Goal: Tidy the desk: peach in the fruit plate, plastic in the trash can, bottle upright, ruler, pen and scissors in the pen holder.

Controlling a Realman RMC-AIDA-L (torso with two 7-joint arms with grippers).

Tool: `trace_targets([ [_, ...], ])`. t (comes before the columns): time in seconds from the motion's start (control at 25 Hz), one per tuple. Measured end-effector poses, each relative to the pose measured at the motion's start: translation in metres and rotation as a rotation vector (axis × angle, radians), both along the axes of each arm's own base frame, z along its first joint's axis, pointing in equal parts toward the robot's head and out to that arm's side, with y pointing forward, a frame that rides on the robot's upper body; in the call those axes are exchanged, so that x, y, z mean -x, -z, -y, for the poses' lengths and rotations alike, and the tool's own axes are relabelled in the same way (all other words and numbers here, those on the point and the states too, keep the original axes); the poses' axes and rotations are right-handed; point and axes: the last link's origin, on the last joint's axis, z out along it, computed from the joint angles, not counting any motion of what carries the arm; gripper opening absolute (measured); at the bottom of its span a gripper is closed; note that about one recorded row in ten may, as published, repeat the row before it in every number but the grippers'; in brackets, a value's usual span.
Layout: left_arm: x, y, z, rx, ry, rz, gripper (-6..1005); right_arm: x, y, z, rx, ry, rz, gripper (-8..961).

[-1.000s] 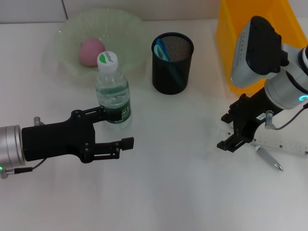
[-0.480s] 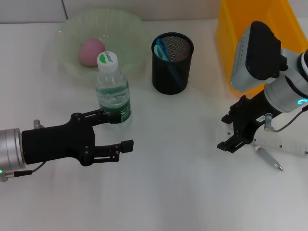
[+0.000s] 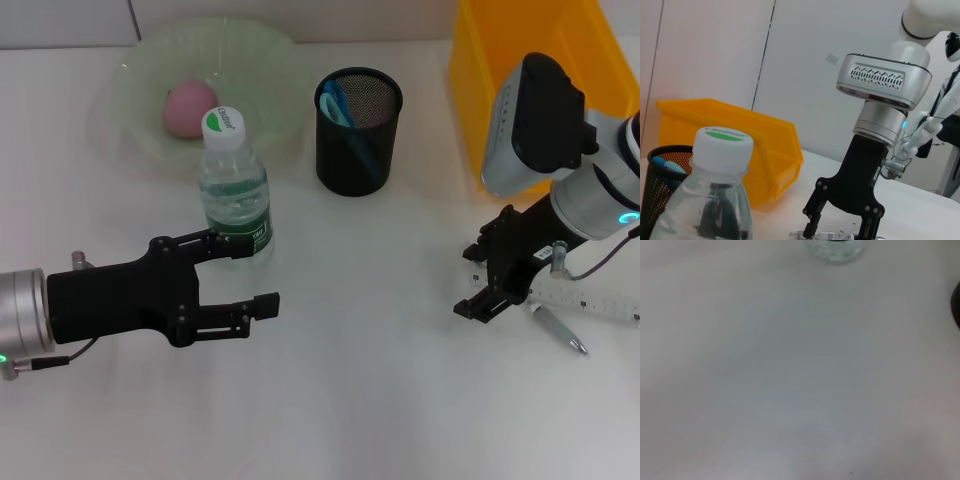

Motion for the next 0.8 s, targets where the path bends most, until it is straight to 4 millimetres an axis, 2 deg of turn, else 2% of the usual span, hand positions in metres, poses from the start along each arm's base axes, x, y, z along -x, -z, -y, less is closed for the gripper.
trace_targets([
  [0.48, 0.0006, 0.0021, 0.0020, 0.006, -0.009, 0.006, 832, -0.0031, 0.0001, 0.0010, -0.012, 0.007, -0.003, 733],
  [0.68, 0.0012, 0.0021, 0.0024, 0.007, -0.011, 0.005, 832, -0.0035, 0.0002, 0.0012, -0.012, 0.010, -0.002, 501],
  [0.8, 0.0014, 0.0021, 0.0025, 0.007, -0.011, 0.005, 832, -0.0045, 0.0003, 0.0017, -0.013, 0.013, -0.002, 448],
])
